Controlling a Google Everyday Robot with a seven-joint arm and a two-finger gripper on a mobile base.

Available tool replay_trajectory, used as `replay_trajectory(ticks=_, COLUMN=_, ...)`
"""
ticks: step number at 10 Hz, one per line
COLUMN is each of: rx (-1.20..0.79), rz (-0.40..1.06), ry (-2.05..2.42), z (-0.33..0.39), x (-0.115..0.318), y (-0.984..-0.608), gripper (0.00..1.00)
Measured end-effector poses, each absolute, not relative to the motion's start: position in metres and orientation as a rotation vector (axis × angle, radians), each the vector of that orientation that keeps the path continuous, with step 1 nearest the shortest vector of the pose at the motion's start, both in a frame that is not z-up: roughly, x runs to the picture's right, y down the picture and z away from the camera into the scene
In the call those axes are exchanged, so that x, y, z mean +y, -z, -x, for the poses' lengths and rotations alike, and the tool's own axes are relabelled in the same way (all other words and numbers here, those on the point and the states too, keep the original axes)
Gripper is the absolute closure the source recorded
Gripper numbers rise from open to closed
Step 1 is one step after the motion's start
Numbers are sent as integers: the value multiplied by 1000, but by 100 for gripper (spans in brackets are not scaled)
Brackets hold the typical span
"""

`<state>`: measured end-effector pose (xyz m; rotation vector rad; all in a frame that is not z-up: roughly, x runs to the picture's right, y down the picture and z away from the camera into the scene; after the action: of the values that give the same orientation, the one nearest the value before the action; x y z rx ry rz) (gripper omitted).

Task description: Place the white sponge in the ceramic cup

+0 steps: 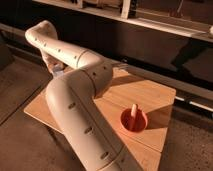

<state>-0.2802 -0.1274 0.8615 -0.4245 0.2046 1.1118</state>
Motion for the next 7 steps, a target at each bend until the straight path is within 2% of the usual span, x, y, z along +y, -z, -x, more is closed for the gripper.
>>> replay_trajectory(ticks=7, rx=200, rz=443, ry=-1120, z=280, x=-123, y=-864, gripper=100)
